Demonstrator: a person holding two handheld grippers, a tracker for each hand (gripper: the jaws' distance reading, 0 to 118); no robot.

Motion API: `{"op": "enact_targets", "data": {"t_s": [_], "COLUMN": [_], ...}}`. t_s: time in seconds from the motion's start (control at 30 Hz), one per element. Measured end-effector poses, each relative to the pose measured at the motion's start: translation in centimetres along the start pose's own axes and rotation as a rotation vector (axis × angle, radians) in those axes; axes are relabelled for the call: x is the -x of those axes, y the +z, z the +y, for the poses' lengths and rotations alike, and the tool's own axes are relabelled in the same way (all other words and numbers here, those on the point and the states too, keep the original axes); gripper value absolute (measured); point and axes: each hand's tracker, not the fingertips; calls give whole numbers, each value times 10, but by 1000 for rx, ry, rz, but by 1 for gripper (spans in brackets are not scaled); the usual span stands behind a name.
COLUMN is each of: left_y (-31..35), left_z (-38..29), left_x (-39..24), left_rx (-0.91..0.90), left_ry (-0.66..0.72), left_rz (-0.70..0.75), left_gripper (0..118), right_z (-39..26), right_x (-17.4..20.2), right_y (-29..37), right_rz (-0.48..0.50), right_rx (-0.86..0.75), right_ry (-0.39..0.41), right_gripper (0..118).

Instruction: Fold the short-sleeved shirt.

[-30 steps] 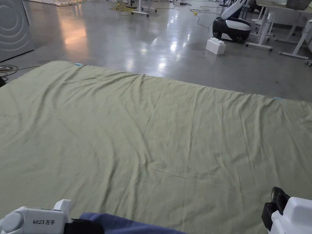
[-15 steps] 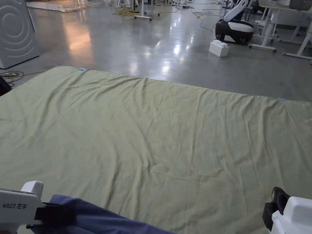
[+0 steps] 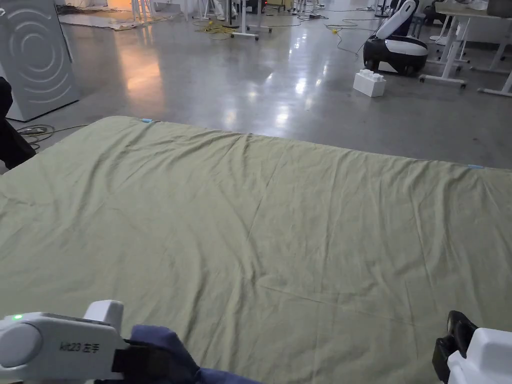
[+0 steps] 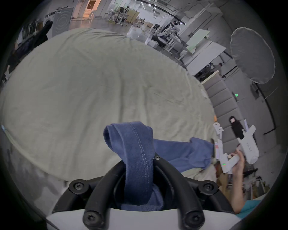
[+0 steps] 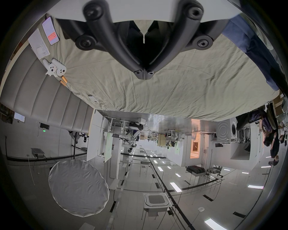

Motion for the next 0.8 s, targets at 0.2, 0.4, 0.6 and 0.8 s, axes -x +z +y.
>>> {"op": "enact_targets", "data": {"t_s": [0.2,0.4,0.6,0.8], "left_y": [-50,-125,-178,-179], "left_z": [-11,-26,-40,-41], "left_x": [-40,-66,-73,-78], "left_rx": [65,150,222,220], "left_ry": [-52,-77,-80,-87], "left_rz": [-30,31,116,133], "left_gripper": [13,13,14,19], "right_z": [-6,-12,-16,-23], "right_x": [-2,-8,-15,-18], "right_y": [0,2,5,4], "right_rz": [-1,-8,-22,-30], "right_rx": [11,25,35,49], "right_ry": [-5,-17,-19,-31], "right_gripper": [1,1,1,1]}}
